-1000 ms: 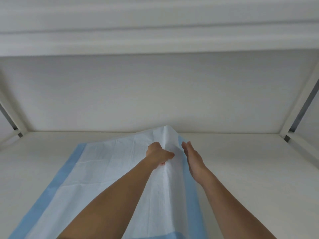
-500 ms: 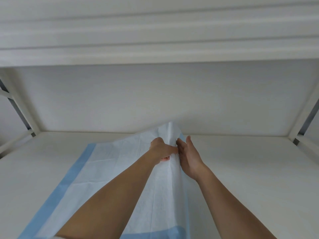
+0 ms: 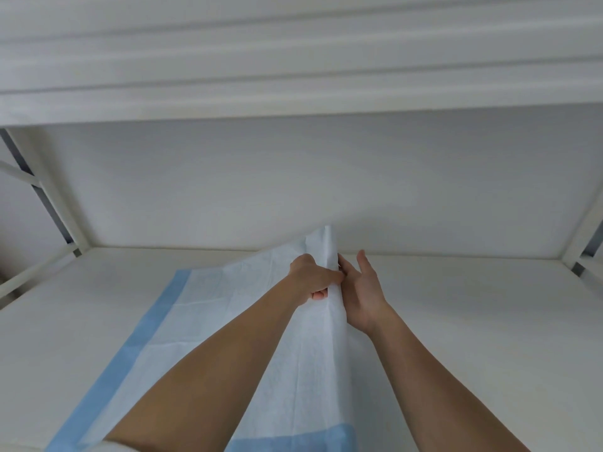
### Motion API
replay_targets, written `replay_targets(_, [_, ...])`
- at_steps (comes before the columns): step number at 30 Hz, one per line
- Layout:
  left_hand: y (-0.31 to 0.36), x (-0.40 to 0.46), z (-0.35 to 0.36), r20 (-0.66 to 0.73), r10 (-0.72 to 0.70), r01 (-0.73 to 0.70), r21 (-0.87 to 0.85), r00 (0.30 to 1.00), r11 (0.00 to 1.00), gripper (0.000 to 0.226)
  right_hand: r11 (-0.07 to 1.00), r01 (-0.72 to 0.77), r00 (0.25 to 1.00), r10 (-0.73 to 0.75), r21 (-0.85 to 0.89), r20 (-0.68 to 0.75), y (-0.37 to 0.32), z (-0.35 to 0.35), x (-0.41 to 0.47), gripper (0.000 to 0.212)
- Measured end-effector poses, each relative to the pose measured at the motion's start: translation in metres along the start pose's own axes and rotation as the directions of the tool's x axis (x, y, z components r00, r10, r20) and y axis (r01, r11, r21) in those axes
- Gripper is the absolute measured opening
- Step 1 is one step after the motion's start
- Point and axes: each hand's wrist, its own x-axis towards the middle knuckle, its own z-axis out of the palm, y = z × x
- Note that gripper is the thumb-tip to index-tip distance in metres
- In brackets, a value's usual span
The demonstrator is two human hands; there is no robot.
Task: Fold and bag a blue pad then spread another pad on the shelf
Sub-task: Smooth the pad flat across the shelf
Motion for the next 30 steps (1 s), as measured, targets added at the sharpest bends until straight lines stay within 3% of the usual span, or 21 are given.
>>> replay_targets(10, [-0.005,0.009,0.016,-0.012,-0.033,0.034,0.068,0.999,0.997,0.023,0.990,-0.135,0.991,0.136,0.035,-0.013,0.012,-0.022,-0.011,0.068])
replay_targets(17, [-0.010,0.015,0.026,-0.019,-0.049,0.051,0.122,0.999,0.991,0.027,0.976,-0.215,0.977,0.215,0.029,0.015,0.026,-0.043,-0.026,0.076])
replay_targets(30, [-0.019,0.024,0.047,-0.048,-0.049,0.056,0.154,0.998,0.986,0.030,0.961,-0.258,0.964,0.262,-0.101,0.034,0.027,-0.042,-0.052,0.072])
